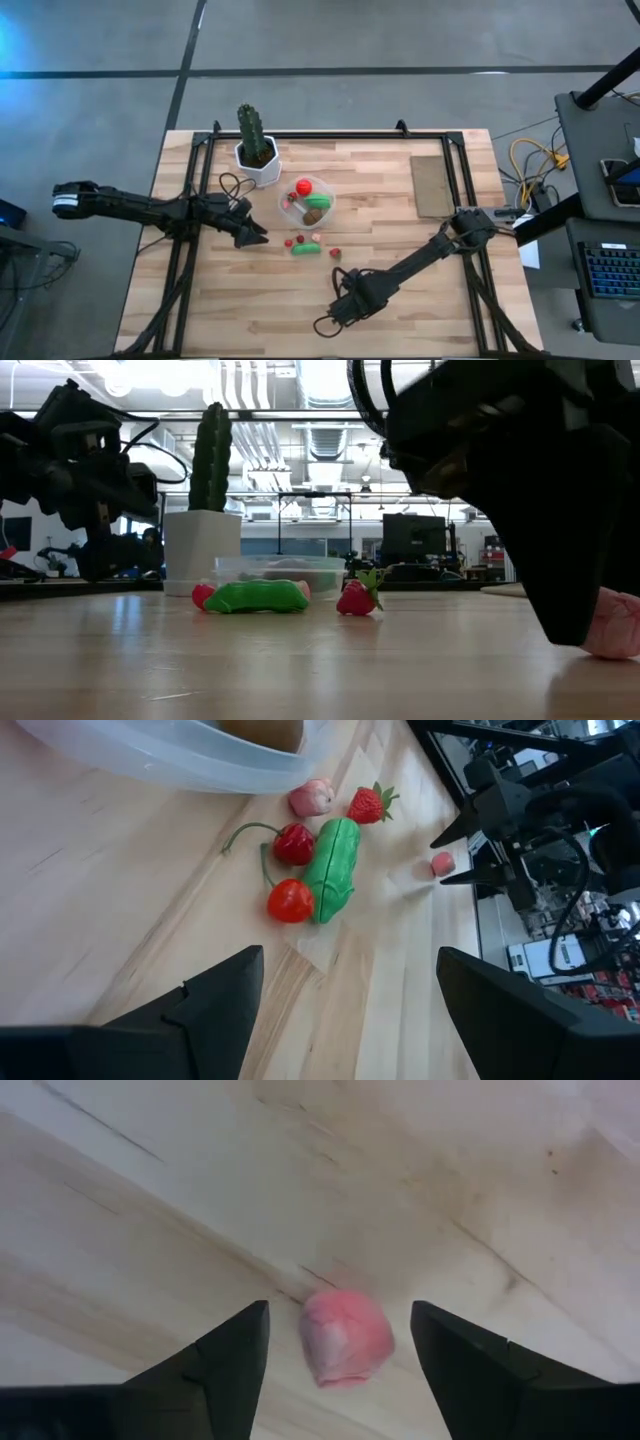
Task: Pick and placing Produce into tupperware
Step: Put the bottom peach into the transparent bin
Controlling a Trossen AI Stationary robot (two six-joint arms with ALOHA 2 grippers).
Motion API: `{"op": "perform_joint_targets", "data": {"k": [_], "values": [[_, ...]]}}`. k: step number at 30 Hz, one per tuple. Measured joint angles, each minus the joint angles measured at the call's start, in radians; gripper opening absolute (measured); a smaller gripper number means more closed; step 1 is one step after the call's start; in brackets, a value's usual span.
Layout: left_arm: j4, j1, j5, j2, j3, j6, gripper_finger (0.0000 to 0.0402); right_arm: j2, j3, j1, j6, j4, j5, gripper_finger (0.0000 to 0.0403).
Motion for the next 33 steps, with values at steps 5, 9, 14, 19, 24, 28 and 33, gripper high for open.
{"op": "perform_joint_targets", "data": {"k": [5, 9, 14, 19, 24, 28, 33], "values": [[-0.001, 0.000, 0.000, 0.011, 0.000, 0.000, 0.0283, 0.000, -0.011, 0.000, 0.000, 0.016, -0.014, 0.0217], [0.000, 0.000, 0.000, 0.018, 0.000, 0.000, 0.0283, 0.000, -0.021, 0.000, -0.009, 0.016, -0.037, 0.0193], [0.001, 0.000, 0.000, 0.022, 0.000, 0.000, 0.0283, 0.000, -0.027, 0.000, -0.016, 0.019, -0.044, 0.0152], [0.002, 0.000, 0.000, 0.021, 0.000, 0.000, 0.0283, 0.000, -0.020, -0.011, -0.032, 0.018, -0.040, 0.0116], [0.001, 0.000, 0.000, 0.021, 0.000, 0.000, 0.0283, -0.005, -0.020, -0.027, -0.061, 0.020, -0.036, 0.0105], [0.003, 0.000, 0.000, 0.015, 0.000, 0.000, 0.0283, -0.050, 0.013, -0.049, -0.095, 0.013, 0.062, 0.0106], [0.001, 0.000, 0.000, 0.016, 0.000, 0.000, 0.0283, -0.147, 0.079, -0.159, -0.210, 0.029, 0.208, 0.0106]]}}
